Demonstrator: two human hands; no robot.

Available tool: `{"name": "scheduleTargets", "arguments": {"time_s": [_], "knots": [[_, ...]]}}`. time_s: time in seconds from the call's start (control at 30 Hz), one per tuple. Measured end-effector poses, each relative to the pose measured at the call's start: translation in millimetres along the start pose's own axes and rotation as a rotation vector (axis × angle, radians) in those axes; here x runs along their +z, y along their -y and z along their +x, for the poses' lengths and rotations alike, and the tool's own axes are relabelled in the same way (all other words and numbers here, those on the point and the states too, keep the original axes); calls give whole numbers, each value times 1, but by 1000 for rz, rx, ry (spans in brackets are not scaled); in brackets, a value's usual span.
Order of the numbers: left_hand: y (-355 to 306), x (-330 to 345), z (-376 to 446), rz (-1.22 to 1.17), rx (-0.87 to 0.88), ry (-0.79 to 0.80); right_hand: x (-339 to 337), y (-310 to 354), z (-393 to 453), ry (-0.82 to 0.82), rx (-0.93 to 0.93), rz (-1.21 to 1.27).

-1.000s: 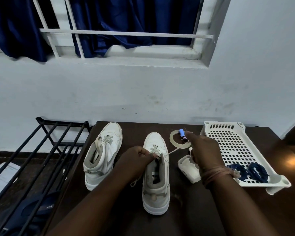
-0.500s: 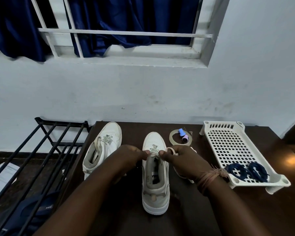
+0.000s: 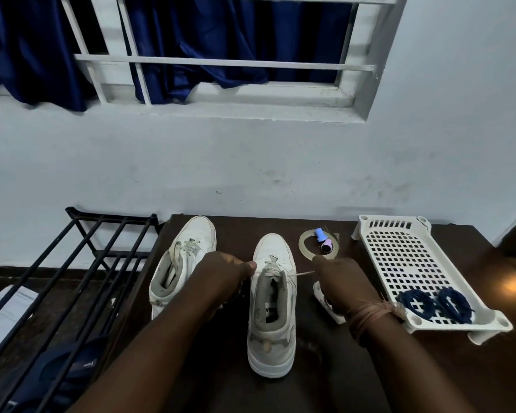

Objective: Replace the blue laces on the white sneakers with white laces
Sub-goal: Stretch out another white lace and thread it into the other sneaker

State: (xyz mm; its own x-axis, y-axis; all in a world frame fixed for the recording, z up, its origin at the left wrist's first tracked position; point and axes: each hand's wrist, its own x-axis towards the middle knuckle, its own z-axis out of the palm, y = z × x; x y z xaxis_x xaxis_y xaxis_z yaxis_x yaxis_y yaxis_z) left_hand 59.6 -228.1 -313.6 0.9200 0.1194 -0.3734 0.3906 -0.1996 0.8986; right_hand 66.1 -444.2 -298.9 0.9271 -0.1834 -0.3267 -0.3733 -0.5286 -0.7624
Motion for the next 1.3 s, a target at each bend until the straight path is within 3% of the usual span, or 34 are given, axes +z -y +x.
{"name": "scheduleTargets", "arguments": {"time_s": [0.27,0.53,0.7,0.87,0.97,1.2,1.3], "knots": [[1,-5,3,307,75,-168,-11,-14,6,-41,-47,-243],[8,-5,7,441,140,-248,-11,-16,-3,-154,-138,-161],[-11,-10,-6,104,50,-107,-7,0,-18,38,-189,-6],[-42,-2,-40,-282,14,86,-11,36,-49,104,-216,80],[-73,-6,-56,-252,-3,136,-27,70,-66,133,-242,30],[-160,-16,-100,-74,-9,249,-64,159,-111,175,-255,-510],[-195,-27,-121,-9,16,264,-84,198,-133,159,-255,-552]]}}
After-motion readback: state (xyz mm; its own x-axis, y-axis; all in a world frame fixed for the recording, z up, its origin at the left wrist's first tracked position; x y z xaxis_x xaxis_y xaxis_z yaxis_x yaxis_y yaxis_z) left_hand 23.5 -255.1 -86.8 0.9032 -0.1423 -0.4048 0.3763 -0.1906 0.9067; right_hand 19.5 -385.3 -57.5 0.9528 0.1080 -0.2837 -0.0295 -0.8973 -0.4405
